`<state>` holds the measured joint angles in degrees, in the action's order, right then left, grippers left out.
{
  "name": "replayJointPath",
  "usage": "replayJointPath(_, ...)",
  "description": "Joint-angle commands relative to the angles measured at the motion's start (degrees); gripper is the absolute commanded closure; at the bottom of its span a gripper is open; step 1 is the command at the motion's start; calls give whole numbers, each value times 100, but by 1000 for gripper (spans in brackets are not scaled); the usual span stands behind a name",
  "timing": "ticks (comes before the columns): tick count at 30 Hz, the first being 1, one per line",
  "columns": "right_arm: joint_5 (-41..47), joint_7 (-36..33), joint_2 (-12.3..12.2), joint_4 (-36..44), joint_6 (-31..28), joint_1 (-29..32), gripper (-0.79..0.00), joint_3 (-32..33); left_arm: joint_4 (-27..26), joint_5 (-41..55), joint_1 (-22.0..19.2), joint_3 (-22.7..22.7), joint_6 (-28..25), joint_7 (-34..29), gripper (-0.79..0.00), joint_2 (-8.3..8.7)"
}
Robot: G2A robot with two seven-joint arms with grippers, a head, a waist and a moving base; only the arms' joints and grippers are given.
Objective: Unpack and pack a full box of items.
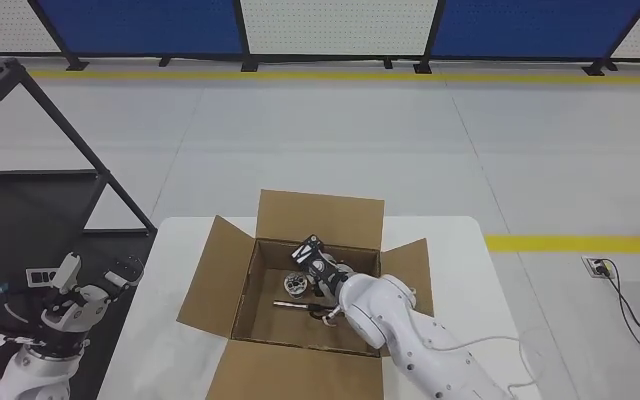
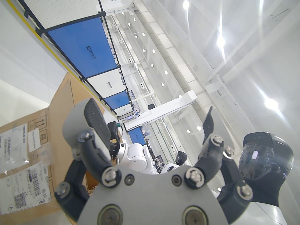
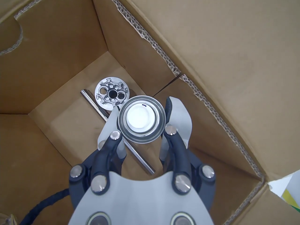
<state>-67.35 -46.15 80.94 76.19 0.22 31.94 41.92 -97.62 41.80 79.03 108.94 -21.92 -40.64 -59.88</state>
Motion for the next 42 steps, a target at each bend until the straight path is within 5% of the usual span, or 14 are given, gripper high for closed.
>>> replayJointPath(1, 23, -46, 36, -122, -10, -35, 0, -21, 0, 0, 0, 0, 0, 0, -785, 0)
replayJointPath(12, 67, -40, 218, -667, 114, -113, 0, -65, 0, 0, 0, 0, 0, 0, -785, 0)
replayJointPath(15, 91, -33, 259, -772, 94, -141, -222, -54, 0, 0, 0, 0, 0, 0, -785, 0)
replayJointPath(24, 9, -32, 333, -817, 39, -121, -397, 2, 0, 0, 0, 0, 0, 0, -785, 0)
replayJointPath(28, -95, -75, 338, -714, 50, -55, -566, 56, 0, 0, 0, 0, 0, 0, -785, 0)
replayJointPath(35, -354, -125, 306, -353, 106, 157, -671, 230, 0, 0, 0, 0, 0, 0, -785, 0)
replayJointPath(42, -958, -186, 68, 1209, -94, 979, -748, 742, 0, 0, 0, 0, 0, 0, -785, 0)
